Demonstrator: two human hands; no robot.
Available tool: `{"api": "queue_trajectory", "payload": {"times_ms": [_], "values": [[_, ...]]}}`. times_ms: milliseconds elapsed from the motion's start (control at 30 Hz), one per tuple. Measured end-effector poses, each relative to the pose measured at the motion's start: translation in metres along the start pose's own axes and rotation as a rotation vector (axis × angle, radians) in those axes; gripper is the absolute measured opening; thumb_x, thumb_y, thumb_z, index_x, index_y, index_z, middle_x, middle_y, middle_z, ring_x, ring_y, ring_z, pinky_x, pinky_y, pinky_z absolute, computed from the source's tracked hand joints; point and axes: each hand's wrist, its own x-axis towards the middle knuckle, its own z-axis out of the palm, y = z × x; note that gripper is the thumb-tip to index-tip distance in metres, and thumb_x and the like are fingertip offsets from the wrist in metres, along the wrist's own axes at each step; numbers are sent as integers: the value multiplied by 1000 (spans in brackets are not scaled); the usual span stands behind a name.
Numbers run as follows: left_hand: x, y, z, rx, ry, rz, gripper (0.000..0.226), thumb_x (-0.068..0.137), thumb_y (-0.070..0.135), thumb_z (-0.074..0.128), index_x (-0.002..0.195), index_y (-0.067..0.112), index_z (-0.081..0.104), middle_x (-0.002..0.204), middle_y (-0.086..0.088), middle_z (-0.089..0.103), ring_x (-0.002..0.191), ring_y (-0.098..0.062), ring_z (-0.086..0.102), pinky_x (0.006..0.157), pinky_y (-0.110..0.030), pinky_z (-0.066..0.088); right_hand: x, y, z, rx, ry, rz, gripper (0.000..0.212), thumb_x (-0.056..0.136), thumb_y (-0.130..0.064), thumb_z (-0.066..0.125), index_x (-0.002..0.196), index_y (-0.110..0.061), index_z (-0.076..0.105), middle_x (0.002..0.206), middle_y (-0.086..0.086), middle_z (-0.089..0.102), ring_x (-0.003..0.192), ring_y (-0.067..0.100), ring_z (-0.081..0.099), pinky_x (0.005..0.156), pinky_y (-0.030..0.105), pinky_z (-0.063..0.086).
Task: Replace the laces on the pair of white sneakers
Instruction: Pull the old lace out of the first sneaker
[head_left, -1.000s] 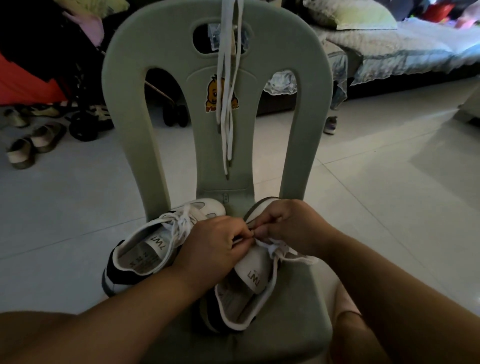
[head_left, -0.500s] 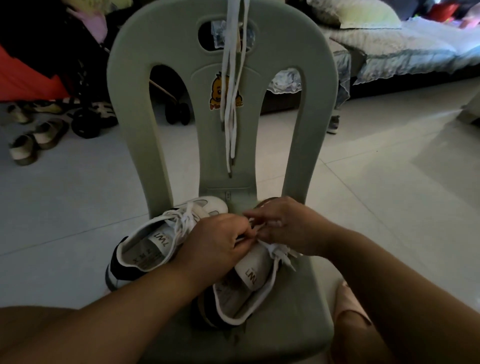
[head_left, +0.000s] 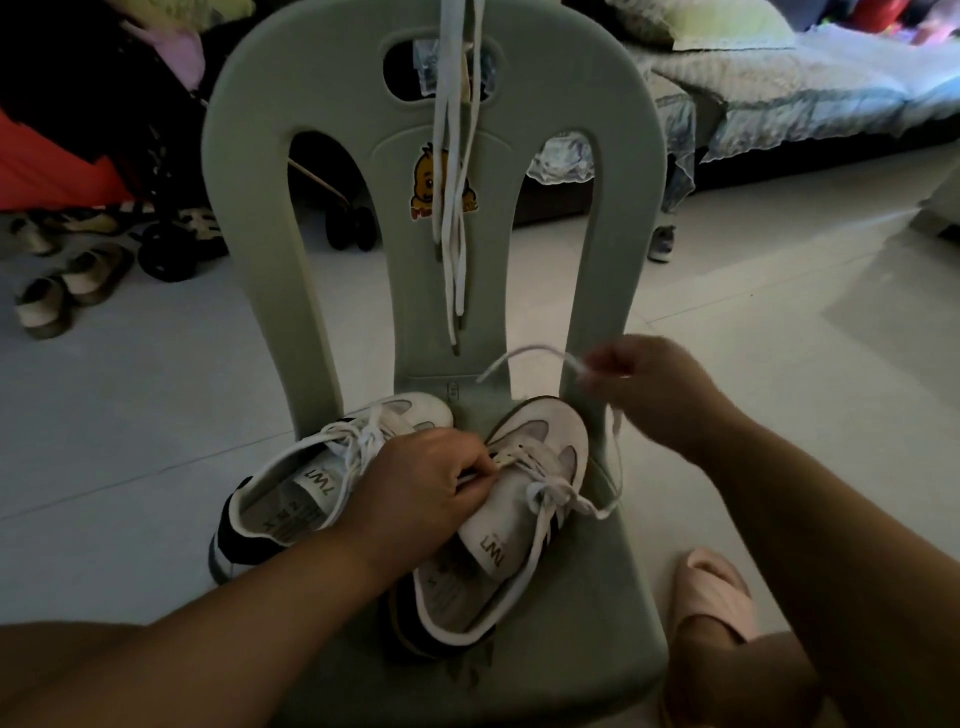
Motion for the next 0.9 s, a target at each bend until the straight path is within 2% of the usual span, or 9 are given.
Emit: {"api": "queue_trajectory", "payload": {"times_ms": [67, 100, 167, 233, 467, 633, 733, 833, 900], "values": [[0, 1, 0, 9, 3, -3, 11, 76, 28, 61, 74, 20, 69, 70, 6, 65, 65, -5, 55, 56, -15, 39, -6, -3, 13, -191, -166, -44, 41, 87, -31, 65, 126, -27, 55, 118, -7, 59, 108, 12, 55, 85, 22, 40], [1, 1, 1, 14, 12, -8, 12, 77, 28, 61, 74, 20, 68, 71, 6, 65, 66, -7, 56, 56, -20, 42, -8, -6, 20, -237, -193, -68, 42, 85, -32, 67, 125, -28, 56, 121, -8, 59, 108, 10, 55, 85, 21, 39], [1, 2, 1, 12, 28, -45, 10, 81, 26, 63, 75, 20, 68, 72, 7, 64, 68, -8, 56, 59, -27, 46, -14, -13, 31, -271, -248, -96, 16, 84, -36, 68, 97, -26, 67, 103, -8, 66, 90, 6, 59, 73, 16, 43], [2, 2, 1, 14, 27, -90, 8, 83, 23, 66, 77, 19, 67, 73, 8, 64, 70, -7, 55, 63, -28, 47, -19, -15, 34, -283, -341, -48, 19, 83, -42, 68, 73, -26, 62, 76, -7, 63, 70, 6, 57, 58, 17, 42], [3, 1, 1, 33, 28, -148, 9, 84, 21, 65, 76, 20, 62, 73, 7, 62, 70, -7, 53, 63, -24, 41, -28, -17, 34, -321, -481, -64, 22, 89, -35, 59, 71, -23, 59, 72, -5, 57, 66, 6, 51, 57, 18, 39], [4, -3, 1, 48, -44, -209, 5, 87, 23, 61, 82, 23, 62, 82, 8, 63, 78, -5, 54, 67, -22, 42, -27, -19, 16, 13, -458, 140, 24, 88, -29, 60, 72, -11, 64, 74, 1, 59, 72, 13, 53, 63, 25, 42], [5, -4, 3, 46, -95, -237, 4, 87, 24, 60, 86, 27, 62, 88, 8, 64, 82, -7, 56, 71, -24, 45, -26, -23, 3, 208, -359, 143, 24, 88, -30, 62, 71, -13, 64, 73, -1, 60, 74, 13, 55, 66, 26, 40], [6, -5, 5, 59, -151, -242, 6, 87, 23, 59, 90, 27, 63, 91, 8, 63, 87, -9, 57, 76, -26, 47, -22, -24, -9, 446, -236, 121, 30, 79, -41, 60, 72, -12, 64, 81, 8, 64, 81, 21, 57, 79, 36, 46], [7, -2, 5, 60, -178, -229, 8, 87, 27, 58, 93, 30, 63, 91, 11, 60, 90, -9, 56, 77, -26, 47, -22, -25, -13, 452, -208, 85, 33, 83, -43, 56, 71, -13, 64, 81, 10, 64, 80, 21, 57, 78, 35, 46]]}}
